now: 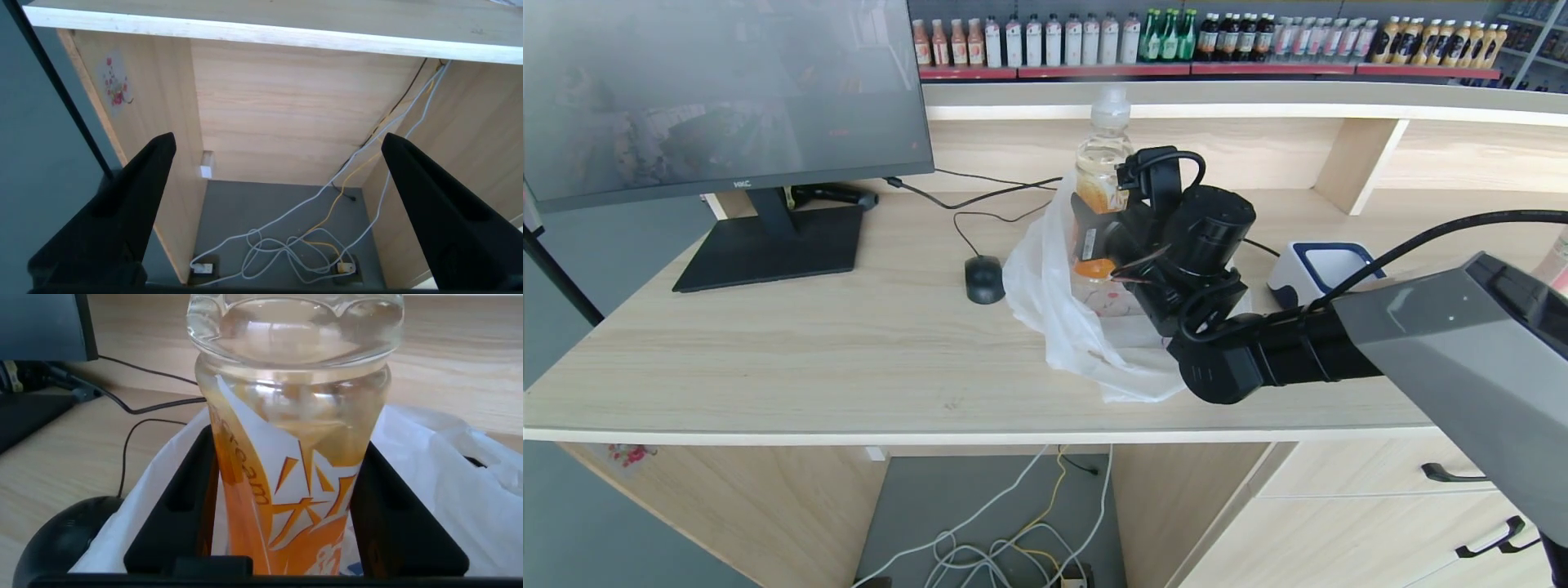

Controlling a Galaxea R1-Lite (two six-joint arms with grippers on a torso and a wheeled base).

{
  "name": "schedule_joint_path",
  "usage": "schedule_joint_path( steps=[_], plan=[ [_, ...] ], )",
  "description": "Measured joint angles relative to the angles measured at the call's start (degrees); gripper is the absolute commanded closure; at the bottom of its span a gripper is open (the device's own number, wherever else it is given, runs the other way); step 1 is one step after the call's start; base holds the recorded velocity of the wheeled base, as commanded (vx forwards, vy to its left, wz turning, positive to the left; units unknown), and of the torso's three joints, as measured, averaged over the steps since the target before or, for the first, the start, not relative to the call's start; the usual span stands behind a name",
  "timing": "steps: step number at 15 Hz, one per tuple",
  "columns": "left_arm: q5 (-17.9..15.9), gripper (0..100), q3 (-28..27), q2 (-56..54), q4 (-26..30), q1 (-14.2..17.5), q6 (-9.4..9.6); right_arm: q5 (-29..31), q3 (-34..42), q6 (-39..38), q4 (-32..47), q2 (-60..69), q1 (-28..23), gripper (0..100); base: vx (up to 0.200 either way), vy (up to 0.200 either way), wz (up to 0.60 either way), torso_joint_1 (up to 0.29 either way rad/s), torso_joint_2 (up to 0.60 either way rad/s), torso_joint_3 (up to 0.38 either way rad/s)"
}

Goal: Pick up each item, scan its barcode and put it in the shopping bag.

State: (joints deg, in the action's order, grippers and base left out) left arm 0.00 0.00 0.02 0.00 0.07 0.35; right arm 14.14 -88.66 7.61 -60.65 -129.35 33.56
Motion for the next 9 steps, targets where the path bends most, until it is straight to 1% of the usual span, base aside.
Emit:
schedule_joint_path(
  steps=[4, 5, 9],
  plan=[
    [0.0, 0, 0.0, 0.0, 0.0, 0.0, 0.00, 0.0, 0.1, 0.0, 0.0, 0.0, 0.0, 100, 0.000, 0.000, 0.00, 0.000, 0.00, 0.000],
    [0.0, 0, 0.0, 0.0, 0.0, 0.0, -0.02, 0.0, 0.1, 0.0, 0.0, 0.0, 0.0, 0, 0.000, 0.000, 0.00, 0.000, 0.00, 0.000],
    [0.0, 0, 0.0, 0.0, 0.0, 0.0, -0.02, 0.3, 0.1, 0.1, -0.3, 0.0, 0.1, 0, 0.000, 0.000, 0.00, 0.000, 0.00, 0.000]
  ],
)
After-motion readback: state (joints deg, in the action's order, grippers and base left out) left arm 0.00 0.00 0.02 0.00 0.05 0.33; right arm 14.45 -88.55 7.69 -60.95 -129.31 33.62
